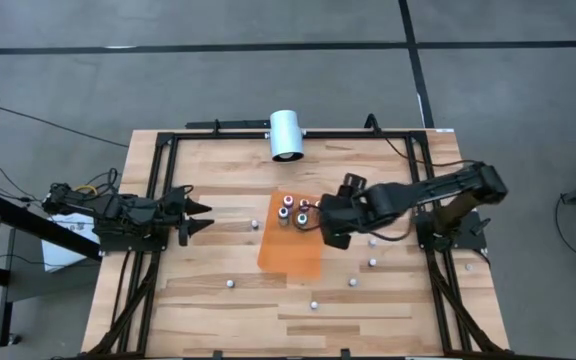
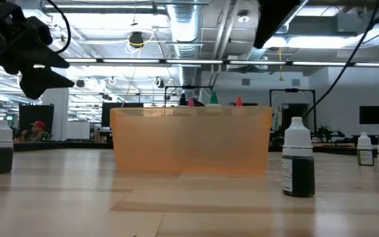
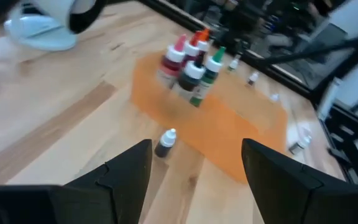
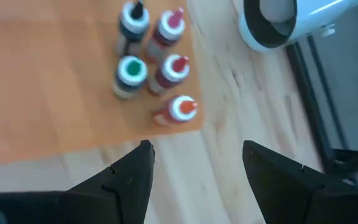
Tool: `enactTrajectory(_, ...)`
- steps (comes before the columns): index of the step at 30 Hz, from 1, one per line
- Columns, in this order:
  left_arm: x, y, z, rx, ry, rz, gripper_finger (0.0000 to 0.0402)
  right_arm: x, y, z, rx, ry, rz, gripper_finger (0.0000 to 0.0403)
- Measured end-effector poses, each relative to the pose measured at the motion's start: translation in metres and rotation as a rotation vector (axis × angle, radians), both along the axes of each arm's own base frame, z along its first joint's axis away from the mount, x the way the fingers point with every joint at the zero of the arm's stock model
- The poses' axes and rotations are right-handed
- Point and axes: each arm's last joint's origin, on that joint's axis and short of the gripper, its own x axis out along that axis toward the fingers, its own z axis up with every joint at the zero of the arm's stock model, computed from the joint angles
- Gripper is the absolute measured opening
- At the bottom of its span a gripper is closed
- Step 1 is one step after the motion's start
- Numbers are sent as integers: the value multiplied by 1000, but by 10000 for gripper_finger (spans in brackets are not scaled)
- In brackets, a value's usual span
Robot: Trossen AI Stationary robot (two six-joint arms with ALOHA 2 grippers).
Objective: Pick & Place food coloring
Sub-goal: Put the top small green food coloring bottle into the orange bin
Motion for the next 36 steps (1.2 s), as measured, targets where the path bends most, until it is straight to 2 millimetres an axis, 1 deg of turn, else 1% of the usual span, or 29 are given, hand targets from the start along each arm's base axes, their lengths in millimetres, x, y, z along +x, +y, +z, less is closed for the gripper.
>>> enactTrajectory(4,1,-3,4,52,-31,-117,240,-24,13,-1,44,-98,15,232)
enactTrajectory(9,4,-6,17,139,-156,-215,240,-62,22,-12,80,-152,6,232)
enactTrajectory(14,4,-7,28,191,-264,-241,240,-98,28,-23,67,-223,-28,232)
enactTrajectory(22,4,-7,28,165,-269,-237,240,-147,35,-39,132,-292,6,232)
enactTrajectory(29,4,-7,28,120,-272,-231,240,-179,34,-61,185,-286,12,232)
enactTrajectory(32,4,-7,28,96,-274,-227,240,-187,34,-70,202,-264,7,232)
enactTrajectory(36,4,-7,28,77,-275,-217,240,-192,35,-78,223,-198,28,232)
